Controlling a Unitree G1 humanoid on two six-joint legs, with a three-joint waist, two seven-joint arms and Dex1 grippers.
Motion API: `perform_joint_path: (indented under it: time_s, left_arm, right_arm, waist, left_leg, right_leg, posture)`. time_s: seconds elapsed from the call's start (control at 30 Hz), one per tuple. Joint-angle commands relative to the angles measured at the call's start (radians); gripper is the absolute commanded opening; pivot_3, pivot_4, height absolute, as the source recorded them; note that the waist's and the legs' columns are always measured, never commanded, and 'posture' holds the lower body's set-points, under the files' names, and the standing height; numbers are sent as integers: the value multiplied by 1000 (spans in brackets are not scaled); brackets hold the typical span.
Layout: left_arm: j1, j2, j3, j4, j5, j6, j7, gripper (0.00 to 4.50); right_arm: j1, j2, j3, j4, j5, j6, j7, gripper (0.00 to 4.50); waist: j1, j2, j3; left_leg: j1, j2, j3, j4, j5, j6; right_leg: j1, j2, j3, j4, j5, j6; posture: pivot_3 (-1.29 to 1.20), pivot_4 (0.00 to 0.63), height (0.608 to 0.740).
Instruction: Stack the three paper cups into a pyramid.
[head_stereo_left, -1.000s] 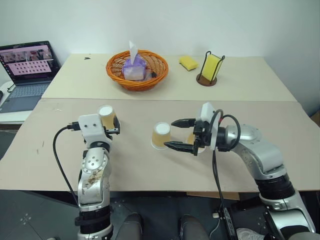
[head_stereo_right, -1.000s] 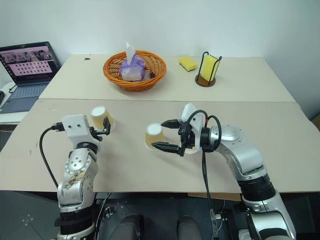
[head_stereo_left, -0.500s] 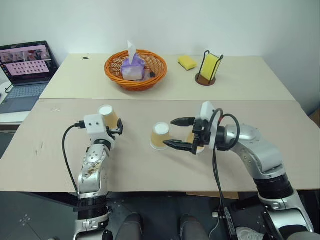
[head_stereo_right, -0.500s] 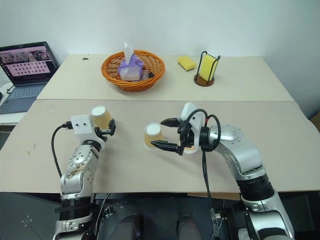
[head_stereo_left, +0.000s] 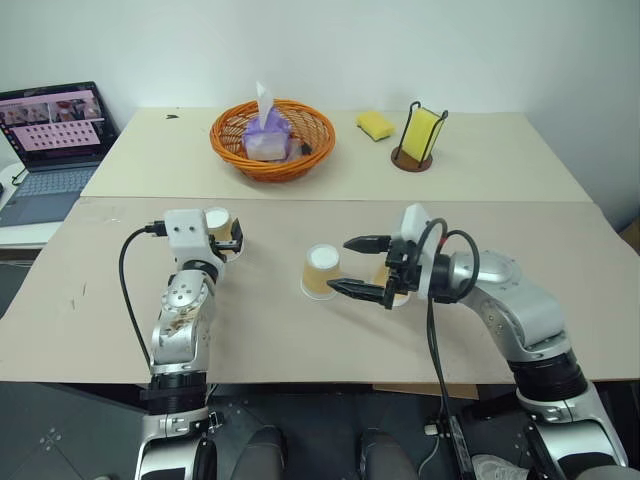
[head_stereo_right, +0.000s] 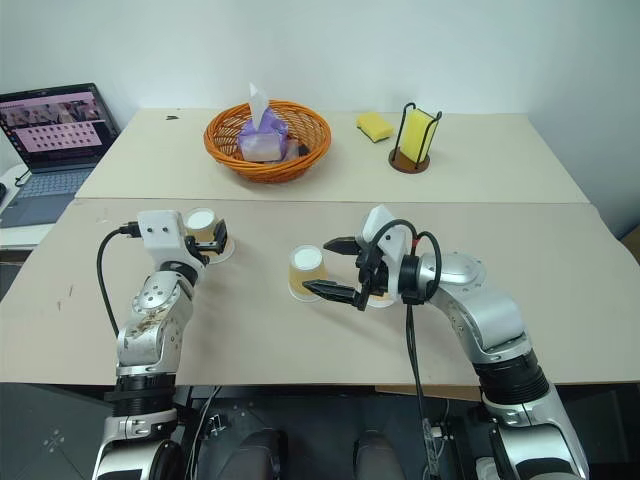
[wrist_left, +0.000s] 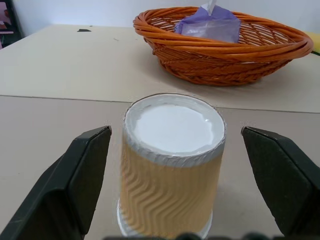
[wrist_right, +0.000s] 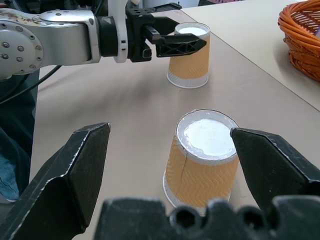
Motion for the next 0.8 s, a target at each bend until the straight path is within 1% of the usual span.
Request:
perform_joint_path:
  time_s: [0.03, 0.1, 0.23, 0.57, 0.67, 0.7, 0.77, 0.8]
  left_arm:
    - [-58, 19, 11, 67, -18, -37, -18, 4441]
    - [-86, 26, 18, 122, -21, -52, -21, 4441]
    - [-102, 32, 17, 162, -21, -77, -21, 4441]
    - [-102, 40, 1, 173, -19, -111, -24, 4441]
    - [-99, 43, -2, 172, -16, -126, -26, 3730]
    - [-98, 45, -3, 171, -16, -126, -27, 3269]
    - [-96, 48, -4, 171, -15, -129, -28, 2608]
    - [-95, 49, -5, 171, -15, -130, -31, 2523]
  right_arm:
    - [-3, 4, -27, -26, 10, -11, -6, 4500]
    - [-2, 4, -25, -24, 9, -13, -7, 4500]
    - [-1, 4, -27, -25, 8, -12, -9, 4500]
    - [4, -4, -25, -25, 3, -5, -18, 4500]
    - [6, -4, -22, -22, -1, -6, -20, 4500]
    - [7, -5, -21, -22, -3, -5, -21, 4500]
    - [9, -5, -19, -20, -6, -4, -23, 4500]
    - [10, -6, -19, -19, -7, -4, -24, 4500]
  waist:
    - [0, 0, 0]
    - [0, 0, 0]
    - [-2, 0, 0]
    - [-1, 0, 0]
    - [-1, 0, 0]
    - [-1, 0, 0]
    - [-1, 0, 0]
    - [-1, 0, 0]
  left_leg:
    - [0, 0, 0, 0, 0, 0]
    - [0, 0, 0, 0, 0, 0]
    - [0, 0, 0, 0, 0, 0]
    - [0, 0, 0, 0, 0, 0]
    - [0, 0, 0, 0, 0, 0]
    - [0, 0, 0, 0, 0, 0]
    - [0, 0, 0, 0, 0, 0]
    - [0, 0, 0, 0, 0, 0]
  right_leg:
    - [0, 0, 0, 0, 0, 0]
    - [0, 0, 0, 0, 0, 0]
    - [0, 0, 0, 0, 0, 0]
    - [0, 0, 0, 0, 0, 0]
    - [0, 0, 0, 0, 0, 0]
    - [0, 0, 0, 0, 0, 0]
    - [0, 0, 0, 0, 0, 0]
    - [0, 0, 0, 0, 0, 0]
  posture:
    - [0, 150, 732]
    - [0, 150, 732]
    - [0, 150, 732]
    - [0, 150, 732]
    - [0, 150, 732]
    - [0, 150, 732]
    - [0, 150, 732]
    - [0, 150, 732]
